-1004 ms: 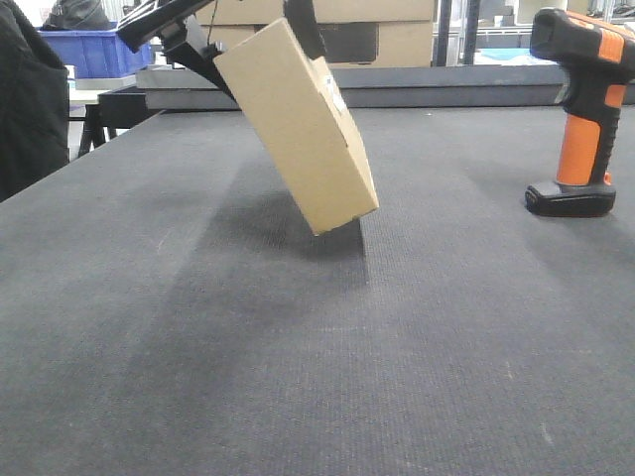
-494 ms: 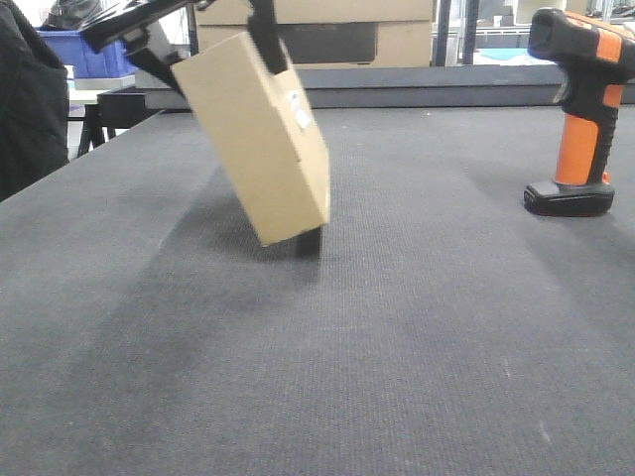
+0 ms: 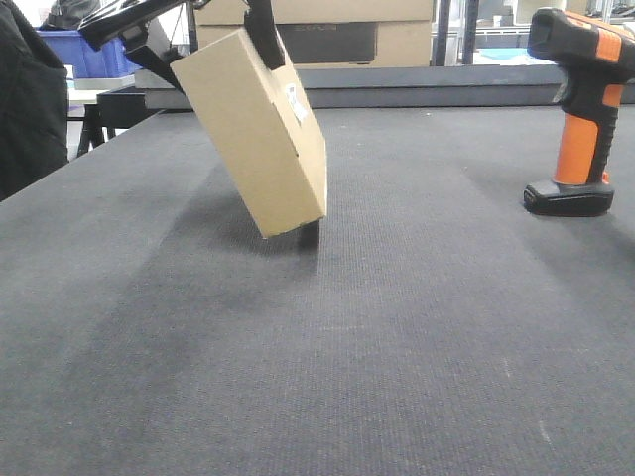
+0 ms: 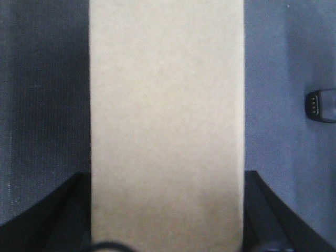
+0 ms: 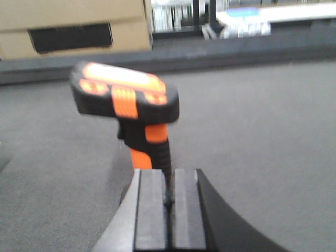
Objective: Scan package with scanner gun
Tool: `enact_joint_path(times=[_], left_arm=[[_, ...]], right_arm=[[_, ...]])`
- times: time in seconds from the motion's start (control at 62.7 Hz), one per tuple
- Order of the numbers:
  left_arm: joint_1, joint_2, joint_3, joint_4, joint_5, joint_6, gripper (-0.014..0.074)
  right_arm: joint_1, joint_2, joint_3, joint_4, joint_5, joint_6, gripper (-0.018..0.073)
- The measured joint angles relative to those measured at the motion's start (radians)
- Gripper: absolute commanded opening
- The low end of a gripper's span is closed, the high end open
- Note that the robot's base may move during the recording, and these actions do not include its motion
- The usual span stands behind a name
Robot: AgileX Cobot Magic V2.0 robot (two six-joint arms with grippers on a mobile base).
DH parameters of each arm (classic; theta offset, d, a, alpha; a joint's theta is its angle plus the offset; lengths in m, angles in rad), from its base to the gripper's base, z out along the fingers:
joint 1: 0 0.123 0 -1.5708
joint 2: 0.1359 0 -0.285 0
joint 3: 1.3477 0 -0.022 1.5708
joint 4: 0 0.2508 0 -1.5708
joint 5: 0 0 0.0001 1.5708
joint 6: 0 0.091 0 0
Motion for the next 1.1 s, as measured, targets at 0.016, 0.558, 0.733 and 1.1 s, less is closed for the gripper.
enact_joint_path(times=[0.016, 0.558, 0.733, 1.1], left_arm=[[0.0, 0.0, 0.0, 0.0, 0.0, 0.0, -0.0111], [0.0, 0.0, 0.0, 0.0, 0.0, 0.0, -0.0111], [0.0, 0.0, 0.0, 0.0, 0.0, 0.0, -0.0111], [0.0, 0.0, 0.0, 0.0, 0.0, 0.002, -0.0111]], right_arm=[[0.0, 0.017, 0.0, -0.009, -0.027, 0.008, -0.0162], [0.11, 0.456, -0.058, 0.052, -0.422, 0.102, -0.0161], [0.199, 0.489, -0.104, 0.163, -0.428, 0.016, -0.0161], [0.215, 0.57, -0.214, 0.188, -0.432, -0.024, -0.0065]])
